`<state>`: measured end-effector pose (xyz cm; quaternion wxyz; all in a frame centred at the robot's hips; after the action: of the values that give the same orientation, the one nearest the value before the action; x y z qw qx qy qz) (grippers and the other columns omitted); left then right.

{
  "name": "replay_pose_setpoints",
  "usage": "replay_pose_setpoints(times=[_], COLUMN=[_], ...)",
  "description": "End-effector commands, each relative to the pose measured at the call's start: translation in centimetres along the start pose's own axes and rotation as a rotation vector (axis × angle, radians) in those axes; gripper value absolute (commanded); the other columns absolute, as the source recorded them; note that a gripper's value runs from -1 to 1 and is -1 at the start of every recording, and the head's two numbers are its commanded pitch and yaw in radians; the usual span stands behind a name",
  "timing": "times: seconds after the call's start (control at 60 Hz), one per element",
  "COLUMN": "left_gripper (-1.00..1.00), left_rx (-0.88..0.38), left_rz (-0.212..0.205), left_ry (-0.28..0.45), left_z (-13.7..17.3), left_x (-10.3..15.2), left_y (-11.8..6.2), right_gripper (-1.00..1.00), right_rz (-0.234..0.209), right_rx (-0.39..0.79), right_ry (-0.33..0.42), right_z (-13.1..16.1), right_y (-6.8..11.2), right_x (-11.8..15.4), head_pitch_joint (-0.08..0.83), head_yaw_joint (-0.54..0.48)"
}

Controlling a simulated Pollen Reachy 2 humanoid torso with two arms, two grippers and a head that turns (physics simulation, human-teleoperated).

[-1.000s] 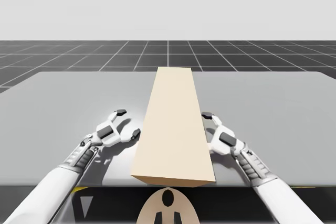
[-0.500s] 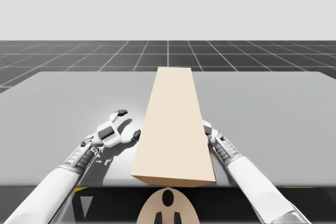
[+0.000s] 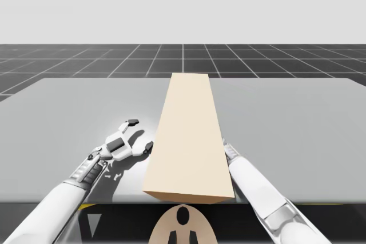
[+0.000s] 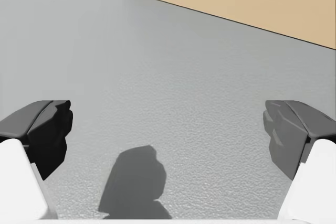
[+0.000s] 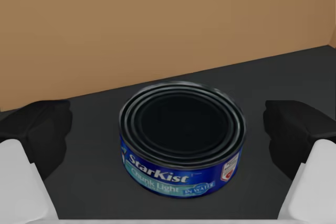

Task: Retrieve the object from inside the box.

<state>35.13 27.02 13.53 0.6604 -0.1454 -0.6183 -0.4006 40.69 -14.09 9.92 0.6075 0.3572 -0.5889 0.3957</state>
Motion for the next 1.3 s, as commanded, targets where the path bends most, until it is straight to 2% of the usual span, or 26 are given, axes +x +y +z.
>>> replay_pose_setpoints(times=[0.017,0.067,0.233,0.25,0.267,0.283,0.3,0.317,0.333,0.383,0.667,0.833,1.0,1.3], left_gripper=[-1.00,-1.00,-1.00,-1.00,-1.00,-1.00,-1.00,-1.00,-1.00,-1.00,-1.00,-1.00,-1.00,-1.00], left_rx=[-0.005,-0.004,-0.003,-0.002,-0.001,-0.001,0.000,-0.001,-0.001,0.001,0.005,0.010,0.014,0.024], left_rz=[-0.003,-0.006,-0.009,-0.009,-0.010,-0.011,-0.012,-0.013,-0.014,-0.016,-0.021,-0.021,-0.019,-0.014], left_ry=[0.010,0.011,0.010,0.010,0.010,0.010,0.010,0.010,0.010,0.012,0.014,0.014,0.012,0.009], left_z=[0.1,0.1,0.2,0.2,0.2,0.2,0.2,0.2,0.2,0.3,0.3,0.4,0.5,0.5], left_x=[-0.3,-0.3,-0.3,-0.3,-0.3,-0.3,-0.3,-0.2,-0.2,-0.3,-0.3,-0.3,-0.3,-0.4], left_y=[-0.2,-0.2,-0.1,-0.1,-0.1,-0.1,-0.1,-0.1,-0.1,-0.1,0.0,0.1,0.2,0.5], right_gripper=[-1.00,-1.00,-0.96,-0.81,-0.29,-0.09,0.54,0.88,0.97,1.00,1.00,1.00,1.00,1.00], right_rz=[0.016,0.029,0.014,0.013,0.030,0.036,0.038,0.028,0.024,0.035,0.033,0.055,0.093,0.137], right_rx=[-0.027,-0.035,-0.030,-0.031,-0.068,-0.085,-0.085,-0.079,-0.079,-0.088,-0.097,-0.111,-0.129,-0.243], right_ry=[0.039,0.037,0.066,0.068,0.070,0.071,0.070,0.078,0.084,0.089,0.094,0.085,0.081,0.081], right_z=[-0.6,-0.9,-1.4,-1.4,-1.5,-1.5,-1.6,-1.6,-1.6,-1.7,-1.6,-0.1,3.0,11.7], right_y=[-0.5,-0.9,-1.3,-1.3,-1.2,-1.2,-1.2,-1.2,-1.3,-1.3,-1.4,-1.3,-1.3,-2.0], right_x=[-1.1,-1.0,-1.9,-2.0,-2.4,-2.5,-2.5,-2.6,-2.7,-2.8,-2.7,-1.7,-0.7,0.5], head_pitch_joint=[0.041,0.041,0.043,0.044,0.045,0.045,0.046,0.047,0.047,0.048,0.048,0.048,0.045,0.041], head_yaw_joint=[-0.05,-0.05,-0.05,-0.05,-0.05,-0.05,-0.06,-0.06,-0.06,-0.05,-0.06,-0.06,-0.06,-0.06])
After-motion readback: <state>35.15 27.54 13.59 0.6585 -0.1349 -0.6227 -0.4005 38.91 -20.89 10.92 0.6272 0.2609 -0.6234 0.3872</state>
